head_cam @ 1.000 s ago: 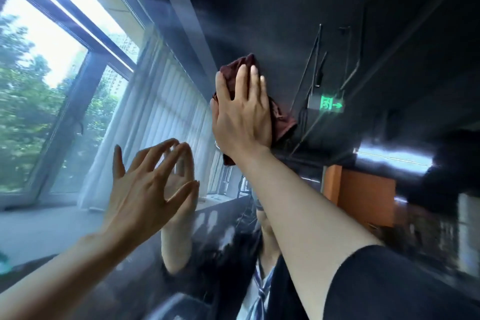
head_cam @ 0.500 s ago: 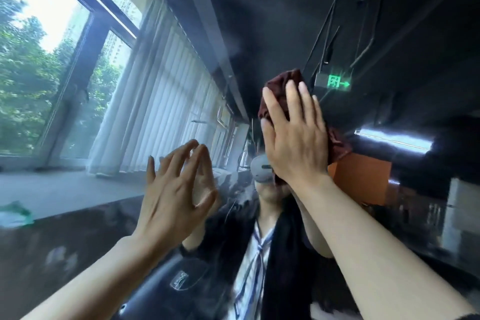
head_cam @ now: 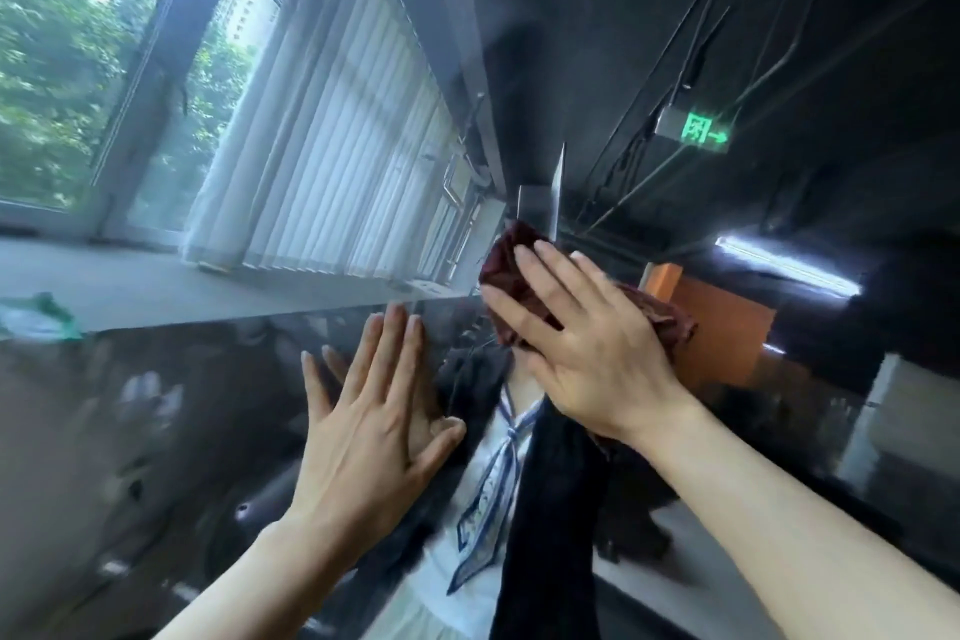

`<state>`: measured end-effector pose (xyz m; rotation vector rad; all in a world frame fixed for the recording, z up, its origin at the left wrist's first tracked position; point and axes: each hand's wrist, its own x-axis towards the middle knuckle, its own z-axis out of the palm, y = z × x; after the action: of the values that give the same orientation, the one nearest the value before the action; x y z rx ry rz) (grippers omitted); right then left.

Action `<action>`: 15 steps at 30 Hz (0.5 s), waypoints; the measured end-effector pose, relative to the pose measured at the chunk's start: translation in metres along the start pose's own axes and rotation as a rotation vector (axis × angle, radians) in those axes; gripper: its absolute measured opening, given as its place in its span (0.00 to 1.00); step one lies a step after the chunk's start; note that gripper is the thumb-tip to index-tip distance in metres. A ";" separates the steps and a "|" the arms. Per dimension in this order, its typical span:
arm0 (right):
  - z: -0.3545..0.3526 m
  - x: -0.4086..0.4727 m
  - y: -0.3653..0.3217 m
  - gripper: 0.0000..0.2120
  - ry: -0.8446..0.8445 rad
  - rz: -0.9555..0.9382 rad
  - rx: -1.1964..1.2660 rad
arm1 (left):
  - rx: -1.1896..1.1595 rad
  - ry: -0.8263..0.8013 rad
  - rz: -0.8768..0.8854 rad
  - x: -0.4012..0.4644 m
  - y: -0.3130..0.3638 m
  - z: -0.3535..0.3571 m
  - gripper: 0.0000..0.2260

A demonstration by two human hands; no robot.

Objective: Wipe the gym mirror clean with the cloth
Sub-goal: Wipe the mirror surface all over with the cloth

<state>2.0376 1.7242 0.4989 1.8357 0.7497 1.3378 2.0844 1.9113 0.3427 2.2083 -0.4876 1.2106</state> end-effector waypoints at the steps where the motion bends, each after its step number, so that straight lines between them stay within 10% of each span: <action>1: -0.002 0.005 0.003 0.24 0.043 0.123 -0.009 | 0.011 0.004 0.007 -0.001 0.000 0.000 0.42; 5: 0.010 0.012 -0.039 0.24 0.128 0.384 0.043 | 0.034 0.004 -0.005 -0.005 0.002 0.000 0.45; 11: 0.013 -0.013 -0.057 0.24 -0.031 -0.122 0.102 | 0.045 -0.048 -0.014 -0.019 -0.001 0.001 0.47; 15: 0.003 0.009 -0.017 0.24 0.079 0.211 0.046 | 0.052 -0.051 -0.026 -0.025 0.000 0.001 0.48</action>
<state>2.0424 1.7407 0.4890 1.9512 0.6458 1.5461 2.0720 1.9115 0.3207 2.2872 -0.4517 1.1680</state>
